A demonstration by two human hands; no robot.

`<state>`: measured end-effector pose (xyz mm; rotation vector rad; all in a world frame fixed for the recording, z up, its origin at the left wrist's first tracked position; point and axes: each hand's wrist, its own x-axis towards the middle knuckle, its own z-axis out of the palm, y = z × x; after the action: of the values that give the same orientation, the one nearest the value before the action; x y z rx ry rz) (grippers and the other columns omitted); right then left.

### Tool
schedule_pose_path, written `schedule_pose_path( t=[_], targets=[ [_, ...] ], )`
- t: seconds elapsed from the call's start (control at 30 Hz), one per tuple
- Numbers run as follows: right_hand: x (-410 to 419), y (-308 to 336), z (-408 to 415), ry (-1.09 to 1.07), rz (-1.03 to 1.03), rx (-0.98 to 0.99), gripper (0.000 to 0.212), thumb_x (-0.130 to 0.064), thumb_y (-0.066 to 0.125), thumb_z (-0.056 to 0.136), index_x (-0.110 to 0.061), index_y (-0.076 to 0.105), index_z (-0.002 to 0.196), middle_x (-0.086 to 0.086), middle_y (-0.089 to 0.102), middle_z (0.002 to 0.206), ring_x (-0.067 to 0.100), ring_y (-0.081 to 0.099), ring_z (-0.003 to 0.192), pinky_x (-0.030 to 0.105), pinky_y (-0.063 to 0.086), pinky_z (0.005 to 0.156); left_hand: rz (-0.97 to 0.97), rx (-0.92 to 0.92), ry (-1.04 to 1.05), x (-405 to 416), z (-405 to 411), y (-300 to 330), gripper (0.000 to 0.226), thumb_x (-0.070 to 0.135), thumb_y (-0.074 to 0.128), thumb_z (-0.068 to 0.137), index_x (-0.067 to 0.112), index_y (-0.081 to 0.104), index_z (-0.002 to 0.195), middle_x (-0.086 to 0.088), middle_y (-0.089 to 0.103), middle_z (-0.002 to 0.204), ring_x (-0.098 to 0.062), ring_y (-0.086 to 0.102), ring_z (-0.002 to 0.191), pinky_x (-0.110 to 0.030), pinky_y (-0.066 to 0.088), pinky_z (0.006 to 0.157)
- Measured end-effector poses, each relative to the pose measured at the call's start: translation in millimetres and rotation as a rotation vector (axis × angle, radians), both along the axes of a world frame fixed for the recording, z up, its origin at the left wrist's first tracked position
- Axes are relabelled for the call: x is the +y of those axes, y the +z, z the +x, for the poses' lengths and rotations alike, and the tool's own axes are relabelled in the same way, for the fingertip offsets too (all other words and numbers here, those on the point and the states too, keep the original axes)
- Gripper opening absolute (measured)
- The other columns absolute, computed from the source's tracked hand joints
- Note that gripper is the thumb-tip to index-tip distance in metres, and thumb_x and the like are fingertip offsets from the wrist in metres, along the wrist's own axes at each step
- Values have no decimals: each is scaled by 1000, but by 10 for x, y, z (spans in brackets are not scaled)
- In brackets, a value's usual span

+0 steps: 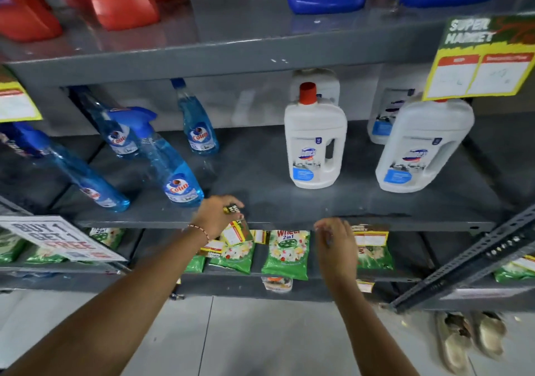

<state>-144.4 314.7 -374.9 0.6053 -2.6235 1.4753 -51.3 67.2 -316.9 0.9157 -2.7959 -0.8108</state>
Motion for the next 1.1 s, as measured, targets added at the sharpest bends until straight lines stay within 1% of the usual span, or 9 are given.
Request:
schedule_pose_path(
  t=[0.1, 0.27, 0.37, 0.43, 0.5, 0.57, 0.7, 0.87, 1.1],
  targets=[
    [-328, -22, 259, 143, 55, -5, 8, -8, 65, 87, -16, 67, 91, 5, 68, 91, 22, 59, 87, 23, 35, 72, 57, 107, 34, 9, 94, -28, 7, 12, 76, 76, 16, 77, 82, -3, 77, 88, -13, 67, 80, -5, 38, 61],
    [-876, -56, 691, 277, 95, -134, 35, -12, 74, 82, -16, 67, 116, 6, 70, 117, 23, 63, 107, 30, 45, 90, 215, 284, 33, -129, 523, -146, 9, 9, 73, 78, 17, 76, 80, 0, 77, 83, -8, 70, 77, -17, 51, 72],
    [-1296, -41, 999, 329, -27, -211, 19, -12, 63, 91, -24, 71, 104, 0, 75, 102, 0, 66, 92, 12, 47, 80, 277, 412, 144, -420, 970, -255, 12, 8, 74, 78, 20, 76, 79, 7, 76, 77, 4, 68, 70, -9, 50, 69],
    [-1639, 16, 1237, 346, -112, -257, 19, -22, 53, 97, -30, 70, 98, -13, 74, 92, -7, 65, 87, 4, 43, 74, 301, 453, 237, -670, 1250, -313, 13, 6, 74, 77, 19, 76, 79, 7, 75, 77, 0, 69, 71, -14, 53, 71],
    [-2026, 55, 1446, 372, -129, -290, 13, -29, 59, 93, -29, 72, 91, -21, 74, 84, -7, 66, 83, 5, 45, 72, 339, 489, 342, -942, 1487, -346, 15, 3, 75, 76, 17, 76, 79, 1, 76, 77, -11, 71, 72, -24, 56, 74],
    [-2417, 41, 1612, 412, -42, -275, 5, -25, 72, 85, -24, 74, 89, -15, 76, 83, -5, 67, 78, 7, 47, 70, 396, 509, 419, -1213, 1682, -366, 19, 0, 75, 74, 19, 75, 74, -3, 76, 75, -15, 71, 69, -30, 57, 73],
    [-2959, -22, 1797, 414, 91, -111, 11, -15, 73, 82, -22, 74, 91, -6, 76, 88, -6, 58, 77, -3, 36, 69, 493, 491, 473, -1630, 1929, -413, 27, -3, 78, 68, 23, 71, 66, 0, 74, 68, -5, 65, 60, -28, 55, 68],
    [-3224, -51, 1909, 336, 188, -3, 7, -19, 69, 86, -23, 71, 92, -5, 75, 87, 5, 58, 71, 19, 43, 66, 414, 423, 450, -1914, 1920, -496, 14, 12, 83, 67, 21, 72, 68, 14, 69, 63, 7, 61, 56, -1, 43, 58],
    [-3289, -104, 1885, 305, 230, 60, 8, -16, 67, 88, -16, 71, 96, 3, 74, 90, 17, 65, 77, 27, 52, 69, 358, 386, 432, -1986, 1833, -621, 9, 17, 81, 70, 15, 72, 73, 10, 71, 66, -3, 63, 63, 2, 40, 59]
  ],
)
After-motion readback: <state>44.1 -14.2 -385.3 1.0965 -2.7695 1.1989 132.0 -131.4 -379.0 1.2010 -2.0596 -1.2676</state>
